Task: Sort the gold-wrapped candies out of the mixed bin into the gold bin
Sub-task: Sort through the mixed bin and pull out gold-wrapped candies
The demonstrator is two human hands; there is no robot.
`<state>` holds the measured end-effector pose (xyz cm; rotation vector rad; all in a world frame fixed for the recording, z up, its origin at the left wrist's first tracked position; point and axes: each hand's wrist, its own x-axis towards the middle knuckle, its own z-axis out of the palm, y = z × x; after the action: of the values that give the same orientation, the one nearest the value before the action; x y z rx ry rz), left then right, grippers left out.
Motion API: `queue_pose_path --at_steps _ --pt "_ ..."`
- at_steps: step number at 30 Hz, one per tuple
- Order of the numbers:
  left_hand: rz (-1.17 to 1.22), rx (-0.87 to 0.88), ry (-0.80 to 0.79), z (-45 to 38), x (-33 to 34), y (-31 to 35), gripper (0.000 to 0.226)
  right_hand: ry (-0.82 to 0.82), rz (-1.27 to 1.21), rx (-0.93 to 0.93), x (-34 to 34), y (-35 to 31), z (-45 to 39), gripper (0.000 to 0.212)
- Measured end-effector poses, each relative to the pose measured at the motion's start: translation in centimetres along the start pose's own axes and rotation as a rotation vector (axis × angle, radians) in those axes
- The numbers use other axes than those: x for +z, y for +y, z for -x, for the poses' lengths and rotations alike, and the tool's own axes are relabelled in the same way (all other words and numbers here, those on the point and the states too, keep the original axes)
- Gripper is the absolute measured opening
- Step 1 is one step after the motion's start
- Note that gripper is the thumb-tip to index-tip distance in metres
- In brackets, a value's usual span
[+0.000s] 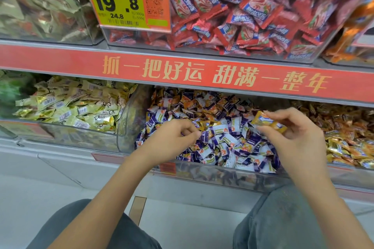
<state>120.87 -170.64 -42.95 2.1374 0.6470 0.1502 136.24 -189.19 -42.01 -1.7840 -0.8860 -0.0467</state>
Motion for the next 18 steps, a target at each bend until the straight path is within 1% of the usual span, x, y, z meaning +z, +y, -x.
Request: queue_pose_path --at_steps 2,4,7,9,10,11,12,13,14,16,18 --pt "0.024 0.011 0.013 0.3 0.1 -0.1 0.016 0.046 0.090 -0.102 -0.5 -0.2 0.6 0.026" --pt "0.031 0.041 0.034 1.0 0.6 -0.1 0.016 0.161 0.122 -0.124 -0.6 0.0 0.9 0.025" --pt "-0.095 0.083 0.087 2.5 1.6 -0.6 0.020 0.379 -0.017 0.016 -2.6 1.5 0.1 0.018" --pt "-0.207 0.101 0.136 3.2 1.9 -1.0 0.027 0.433 0.027 0.127 -4.3 3.1 -0.4 0.018" --pt "-0.242 0.113 0.159 3.4 2.0 -1.0 0.030 0.417 0.109 0.188 -4.9 4.1 -0.7 0.019" --pt "-0.262 0.122 0.171 3.5 2.0 -1.0 0.032 0.361 0.227 0.244 -5.3 5.0 -1.1 0.019" --pt "-0.268 0.130 0.172 3.7 1.9 -0.8 0.032 0.260 0.349 0.288 -5.8 5.7 -1.5 0.023" --pt "-0.269 0.138 0.165 3.7 1.8 -0.8 0.032 0.123 0.441 0.309 -6.1 6.3 -1.9 0.028" --pt "-0.274 0.148 0.152 3.8 1.8 -0.8 0.034 -0.025 0.483 0.315 -6.4 6.6 -2.4 0.035" --pt "-0.319 0.170 0.113 3.9 1.6 -0.9 0.047 -0.274 0.528 0.279 -6.5 7.1 -3.4 0.045" --pt "-0.401 0.182 0.082 3.8 1.7 -1.2 0.059 -0.545 0.604 0.268 -5.9 8.1 -4.3 0.043"
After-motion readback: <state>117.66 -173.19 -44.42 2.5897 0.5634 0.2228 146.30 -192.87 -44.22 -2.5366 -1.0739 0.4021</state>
